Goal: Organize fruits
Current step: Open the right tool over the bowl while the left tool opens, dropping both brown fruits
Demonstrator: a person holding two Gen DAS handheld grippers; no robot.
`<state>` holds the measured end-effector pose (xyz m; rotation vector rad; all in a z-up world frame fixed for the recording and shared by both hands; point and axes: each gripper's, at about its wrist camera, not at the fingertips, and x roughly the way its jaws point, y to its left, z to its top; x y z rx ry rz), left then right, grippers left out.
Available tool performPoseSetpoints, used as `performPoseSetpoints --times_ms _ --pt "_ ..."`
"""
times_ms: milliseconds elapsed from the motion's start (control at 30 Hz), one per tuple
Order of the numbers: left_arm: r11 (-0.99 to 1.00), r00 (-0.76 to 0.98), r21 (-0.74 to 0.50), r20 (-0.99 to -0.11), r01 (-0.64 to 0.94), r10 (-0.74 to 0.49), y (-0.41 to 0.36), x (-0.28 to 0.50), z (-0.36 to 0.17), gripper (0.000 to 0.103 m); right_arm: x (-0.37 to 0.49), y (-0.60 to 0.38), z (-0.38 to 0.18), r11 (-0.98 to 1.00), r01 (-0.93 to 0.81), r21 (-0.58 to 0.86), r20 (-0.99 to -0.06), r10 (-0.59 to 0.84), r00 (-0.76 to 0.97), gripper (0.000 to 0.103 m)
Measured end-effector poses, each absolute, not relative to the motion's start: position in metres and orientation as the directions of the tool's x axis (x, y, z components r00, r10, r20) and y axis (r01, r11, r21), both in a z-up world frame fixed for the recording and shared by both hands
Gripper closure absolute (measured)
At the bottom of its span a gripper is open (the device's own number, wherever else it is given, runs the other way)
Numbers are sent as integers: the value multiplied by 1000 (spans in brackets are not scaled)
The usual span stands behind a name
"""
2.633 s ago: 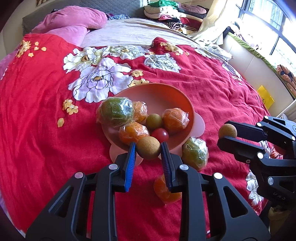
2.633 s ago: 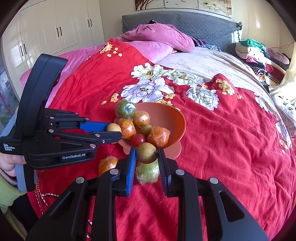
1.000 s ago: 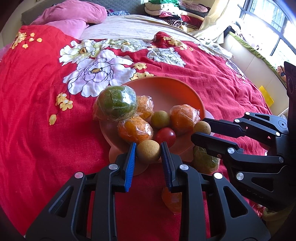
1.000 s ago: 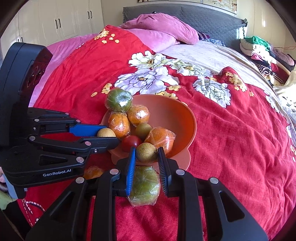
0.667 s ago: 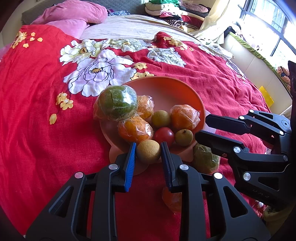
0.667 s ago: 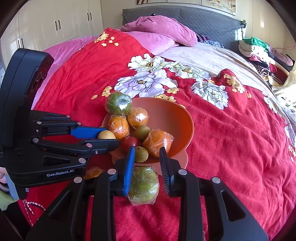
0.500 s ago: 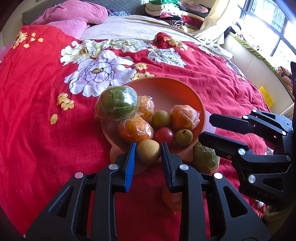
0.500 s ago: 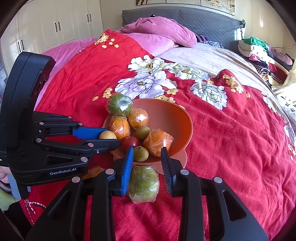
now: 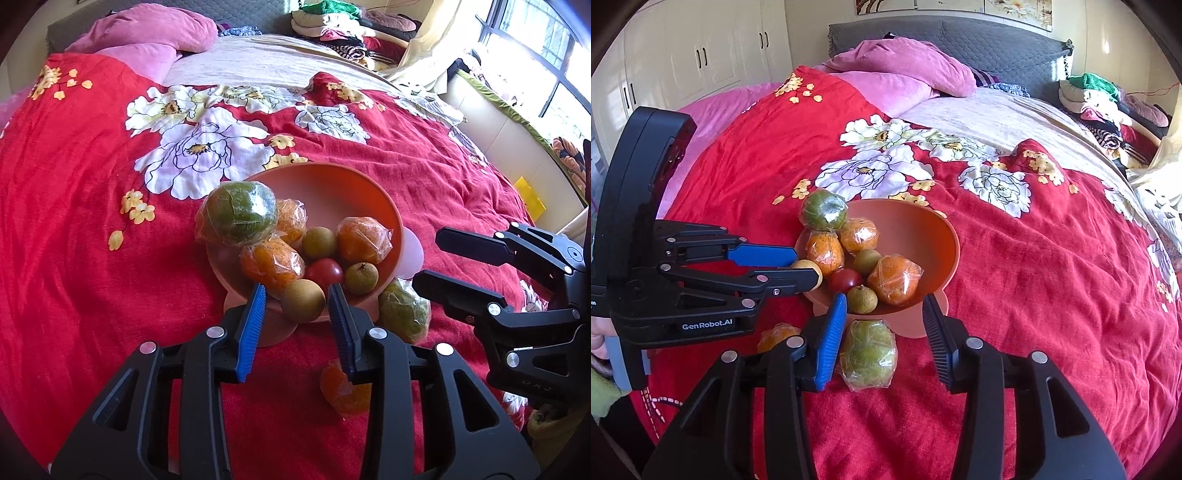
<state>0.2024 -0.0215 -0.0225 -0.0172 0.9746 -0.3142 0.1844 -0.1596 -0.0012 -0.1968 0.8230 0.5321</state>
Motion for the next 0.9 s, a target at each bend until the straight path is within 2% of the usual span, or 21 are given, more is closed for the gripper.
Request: performPoseSetpoints --times_ms 200,433,600,667,900 --pt "954 531 -155 -802 257 -273 -23 200 -16 69 182 -163 3 857 -514 37 -735 372 567 54" --pt "954 548 -153 -790 258 -275 -22 196 -7 56 178 -168 8 862 -505 42 -727 373 577 47" --pt "954 556 -153 -785 257 -275 -22 194 -1 53 176 -171 12 868 -494 45 -719 371 587 41" --pt "955 558 -152 -784 253 -273 -21 193 0 44 176 -173 14 871 -489 43 -717 368 592 38" --pt "955 569 -152 -775 255 -275 -20 187 8 37 172 -178 19 879 -475 49 -709 366 603 30"
